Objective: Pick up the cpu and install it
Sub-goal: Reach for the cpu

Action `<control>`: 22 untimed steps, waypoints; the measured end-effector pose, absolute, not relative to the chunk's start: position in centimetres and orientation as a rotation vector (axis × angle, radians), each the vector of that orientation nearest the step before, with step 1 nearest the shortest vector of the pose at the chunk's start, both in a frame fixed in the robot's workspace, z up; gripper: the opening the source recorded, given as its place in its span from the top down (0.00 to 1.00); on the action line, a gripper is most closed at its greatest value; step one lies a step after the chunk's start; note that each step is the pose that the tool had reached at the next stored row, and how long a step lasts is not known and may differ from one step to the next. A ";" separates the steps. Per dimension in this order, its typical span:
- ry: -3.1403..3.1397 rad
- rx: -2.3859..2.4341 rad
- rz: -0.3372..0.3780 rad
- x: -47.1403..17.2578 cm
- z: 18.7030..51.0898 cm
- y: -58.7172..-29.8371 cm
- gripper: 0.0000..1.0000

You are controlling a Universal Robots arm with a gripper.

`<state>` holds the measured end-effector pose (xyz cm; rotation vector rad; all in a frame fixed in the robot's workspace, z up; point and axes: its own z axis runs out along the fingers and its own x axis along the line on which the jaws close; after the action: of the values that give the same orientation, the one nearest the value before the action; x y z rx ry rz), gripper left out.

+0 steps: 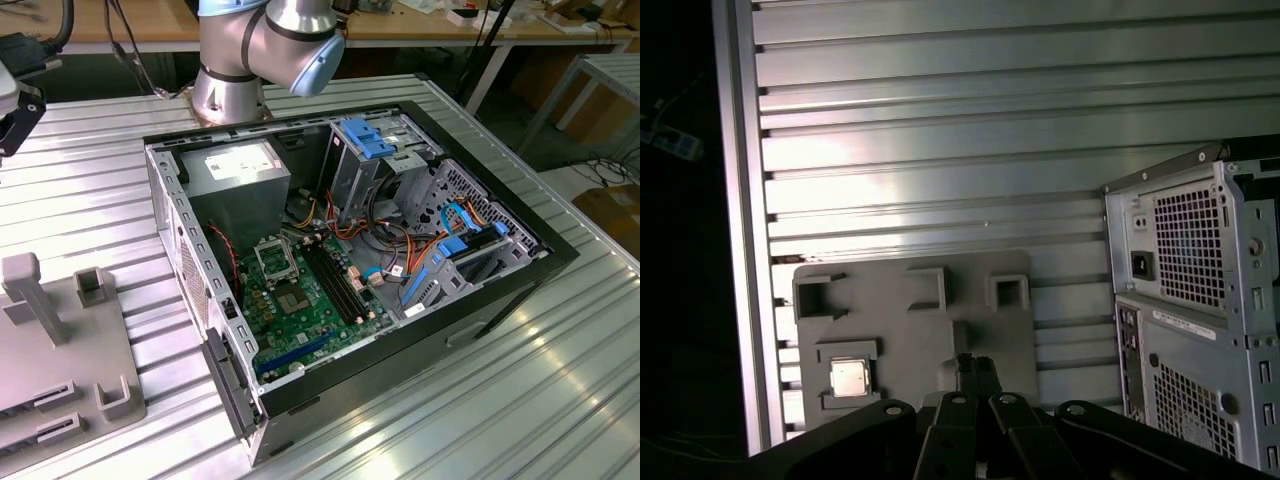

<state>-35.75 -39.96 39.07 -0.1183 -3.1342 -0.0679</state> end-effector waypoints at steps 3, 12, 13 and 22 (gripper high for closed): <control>-3.134 -0.118 -0.068 -35.9 39.1 -40.0 0.89; -3.134 -0.118 -0.068 -36.1 39.1 -40.0 0.89; -3.134 -0.118 -0.068 -36.2 39.1 -40.0 0.89; -3.134 -0.118 -0.068 -36.5 39.1 -40.0 0.89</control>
<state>-36.51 -39.96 39.07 -0.1184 -3.1342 -0.0679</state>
